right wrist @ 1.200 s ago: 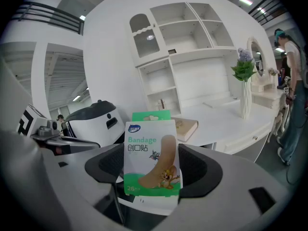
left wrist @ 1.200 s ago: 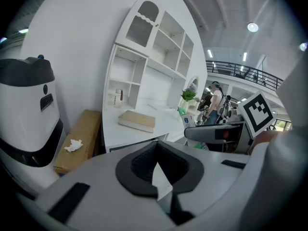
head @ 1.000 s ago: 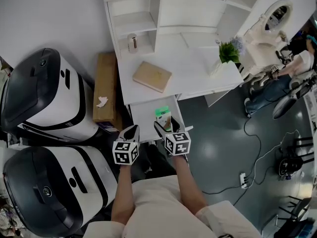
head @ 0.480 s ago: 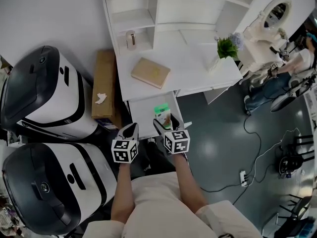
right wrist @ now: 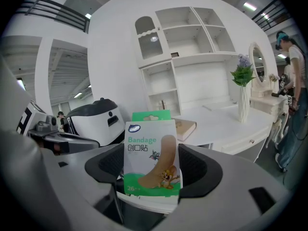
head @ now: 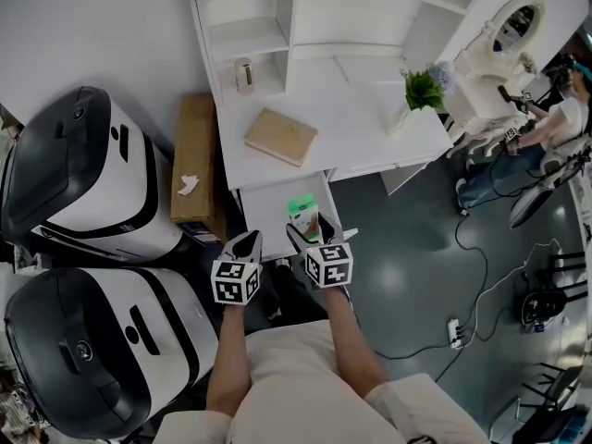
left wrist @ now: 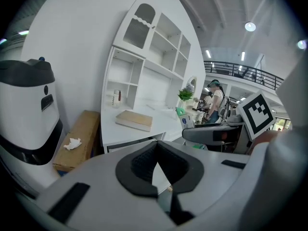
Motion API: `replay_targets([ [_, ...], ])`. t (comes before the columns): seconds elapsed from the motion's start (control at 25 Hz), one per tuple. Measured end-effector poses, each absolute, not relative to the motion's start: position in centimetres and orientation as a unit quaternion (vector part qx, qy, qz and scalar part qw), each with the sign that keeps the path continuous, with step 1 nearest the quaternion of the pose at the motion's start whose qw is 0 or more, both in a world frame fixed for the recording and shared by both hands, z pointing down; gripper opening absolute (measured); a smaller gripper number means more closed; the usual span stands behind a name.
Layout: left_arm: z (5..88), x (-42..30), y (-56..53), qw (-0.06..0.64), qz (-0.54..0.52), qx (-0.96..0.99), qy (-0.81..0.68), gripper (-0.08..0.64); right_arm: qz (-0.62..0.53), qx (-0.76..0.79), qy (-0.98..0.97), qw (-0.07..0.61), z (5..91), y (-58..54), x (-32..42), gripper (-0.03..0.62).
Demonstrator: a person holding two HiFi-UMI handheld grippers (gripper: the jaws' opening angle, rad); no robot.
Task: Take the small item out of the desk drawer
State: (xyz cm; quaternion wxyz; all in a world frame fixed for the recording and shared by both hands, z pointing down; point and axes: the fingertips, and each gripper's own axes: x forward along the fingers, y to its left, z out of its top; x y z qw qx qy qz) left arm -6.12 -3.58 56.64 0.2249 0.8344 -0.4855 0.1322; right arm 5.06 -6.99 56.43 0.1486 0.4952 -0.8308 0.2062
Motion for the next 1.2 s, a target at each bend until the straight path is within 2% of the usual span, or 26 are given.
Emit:
replay_targets([
  [1.2, 55.5, -2.6, -3.9, 0.208, 0.129, 0.855, -0.457, 0.015, 0.210, 0.517, -0.817, 0.145, 56.4, -6.2, 8.7, 0.364],
])
